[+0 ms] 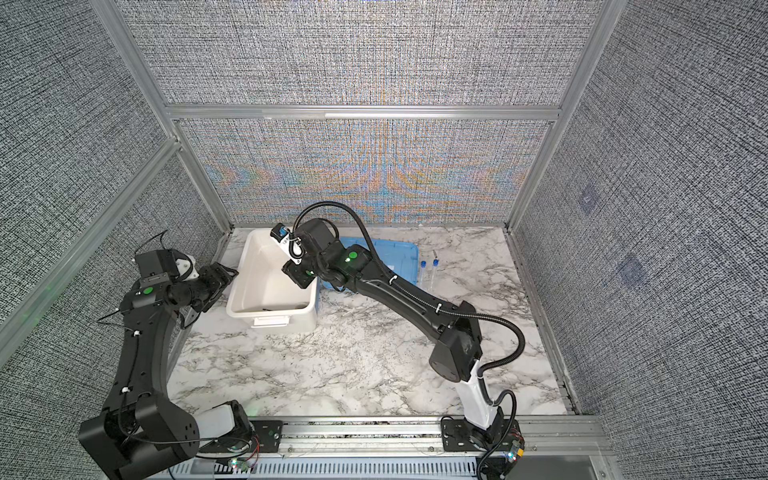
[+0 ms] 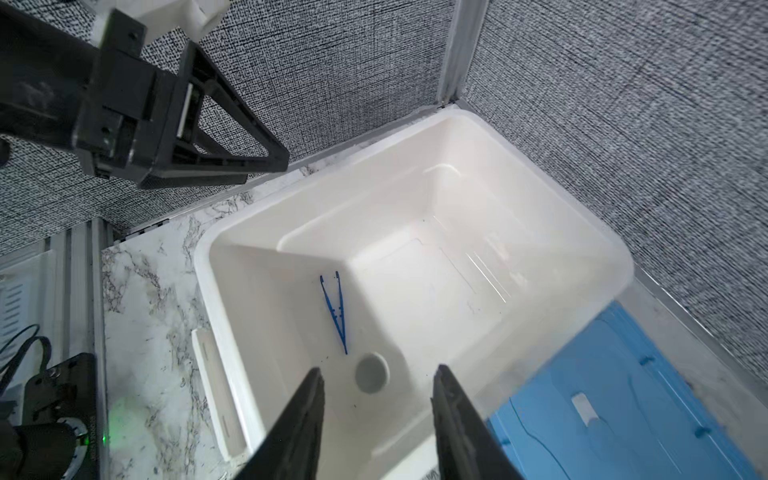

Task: Organize the chemistry lab equipment
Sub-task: 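Raise the right gripper out of the bin and move it toward the blue lid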

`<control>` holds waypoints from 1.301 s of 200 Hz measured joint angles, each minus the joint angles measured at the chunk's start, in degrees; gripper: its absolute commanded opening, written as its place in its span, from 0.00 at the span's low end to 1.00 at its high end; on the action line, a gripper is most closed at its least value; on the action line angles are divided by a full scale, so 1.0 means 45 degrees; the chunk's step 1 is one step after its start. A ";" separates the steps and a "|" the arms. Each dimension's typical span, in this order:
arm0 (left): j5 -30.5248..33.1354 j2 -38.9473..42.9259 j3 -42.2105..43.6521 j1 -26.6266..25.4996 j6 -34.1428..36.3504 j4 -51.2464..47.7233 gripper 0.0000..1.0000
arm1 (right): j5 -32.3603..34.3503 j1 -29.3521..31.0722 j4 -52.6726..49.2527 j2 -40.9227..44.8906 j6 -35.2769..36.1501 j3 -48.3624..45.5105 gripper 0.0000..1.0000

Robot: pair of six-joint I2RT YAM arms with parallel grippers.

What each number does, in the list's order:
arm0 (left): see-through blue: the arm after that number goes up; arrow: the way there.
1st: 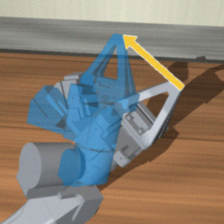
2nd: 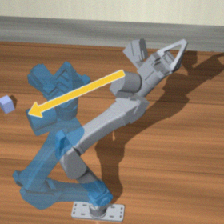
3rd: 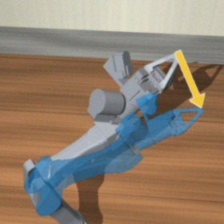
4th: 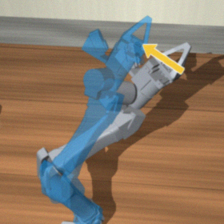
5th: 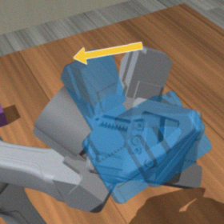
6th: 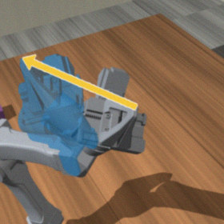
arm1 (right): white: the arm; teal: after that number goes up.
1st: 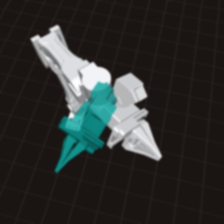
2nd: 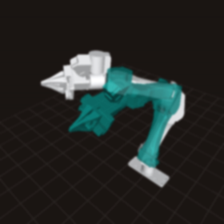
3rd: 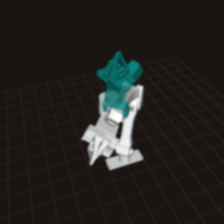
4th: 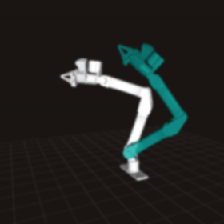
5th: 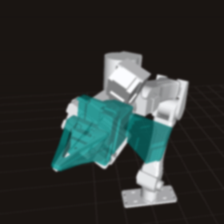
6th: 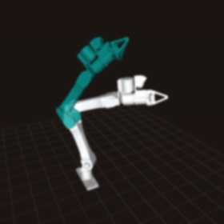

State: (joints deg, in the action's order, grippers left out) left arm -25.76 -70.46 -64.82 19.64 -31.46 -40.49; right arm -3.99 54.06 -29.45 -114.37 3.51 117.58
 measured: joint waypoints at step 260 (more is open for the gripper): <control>0.0709 -0.1209 -0.0879 -0.0277 0.1651 -0.1404 0.78 | 0.4886 -0.1744 -0.2497 0.1511 -0.4818 -0.4396 0.64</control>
State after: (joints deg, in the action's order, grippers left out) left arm -22.57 -75.90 -68.77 18.39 -24.03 -46.81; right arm 18.00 46.22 -40.69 -107.57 -18.17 97.80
